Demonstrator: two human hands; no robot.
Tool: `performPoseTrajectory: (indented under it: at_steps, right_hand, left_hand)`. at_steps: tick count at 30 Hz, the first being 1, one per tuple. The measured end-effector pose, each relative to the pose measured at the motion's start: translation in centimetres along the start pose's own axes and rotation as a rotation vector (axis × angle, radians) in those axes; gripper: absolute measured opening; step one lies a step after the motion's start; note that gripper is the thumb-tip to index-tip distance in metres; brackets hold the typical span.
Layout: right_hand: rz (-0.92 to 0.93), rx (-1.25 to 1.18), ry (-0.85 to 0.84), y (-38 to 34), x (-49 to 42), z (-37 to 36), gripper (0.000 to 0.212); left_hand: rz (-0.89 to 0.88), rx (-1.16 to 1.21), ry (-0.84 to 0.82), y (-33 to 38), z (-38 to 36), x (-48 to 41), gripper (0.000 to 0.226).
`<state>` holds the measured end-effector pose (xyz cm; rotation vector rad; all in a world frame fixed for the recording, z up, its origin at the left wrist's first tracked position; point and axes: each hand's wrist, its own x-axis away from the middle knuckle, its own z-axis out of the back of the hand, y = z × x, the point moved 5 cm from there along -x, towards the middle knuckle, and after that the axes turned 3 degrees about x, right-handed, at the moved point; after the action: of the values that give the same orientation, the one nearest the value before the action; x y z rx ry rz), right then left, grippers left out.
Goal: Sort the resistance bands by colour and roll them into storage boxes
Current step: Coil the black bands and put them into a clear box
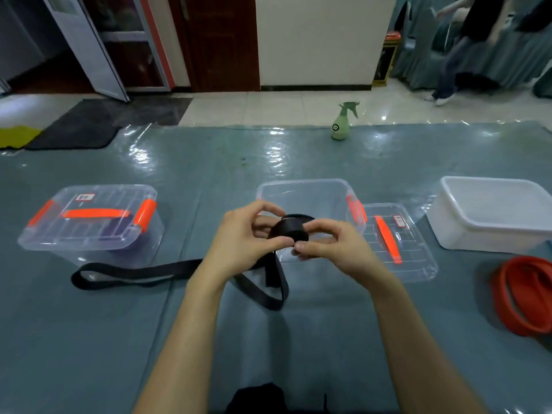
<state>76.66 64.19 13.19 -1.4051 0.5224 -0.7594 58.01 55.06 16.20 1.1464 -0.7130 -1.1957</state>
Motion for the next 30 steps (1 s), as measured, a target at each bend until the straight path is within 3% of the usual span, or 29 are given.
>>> performPoseTrajectory:
  at_steps: [3, 5, 8, 17, 21, 26, 30]
  right_hand:
    - [0.023, 0.525, -0.001, -1.7, -0.2, 0.6, 0.062]
    - [0.068, 0.654, -0.035, -2.6, -0.4, -0.2, 0.054]
    - [0.052, 0.681, -0.063, -2.6, -0.6, -1.6, 0.037]
    - [0.116, 0.236, 0.026, -2.4, -0.7, -0.7, 0.027]
    - [0.168, -0.013, 0.043, -2.5, -0.9, -0.2, 0.024]
    - [0.173, -0.415, 0.079, -2.4, -1.4, -0.3, 0.032]
    - [0.171, -0.438, 0.073, -1.9, -1.8, -0.4, 0.029]
  left_hand:
    - [0.028, -0.320, -0.105, -0.2, -0.5, 0.1, 0.044]
    - [0.024, -0.433, -0.146, -0.1, -0.8, -0.1, 0.039]
    - [-0.003, -0.359, -0.166, -0.1, -0.4, -0.3, 0.033]
    - [0.000, 0.282, -0.118, -1.9, 1.0, -0.7, 0.033]
    - [-0.052, 0.367, -0.056, -1.3, 0.7, -1.6, 0.039]
    - [0.017, 0.342, -0.018, -1.5, -0.8, -2.0, 0.047]
    - [0.038, 0.391, -0.047, -1.9, -0.8, -2.0, 0.041]
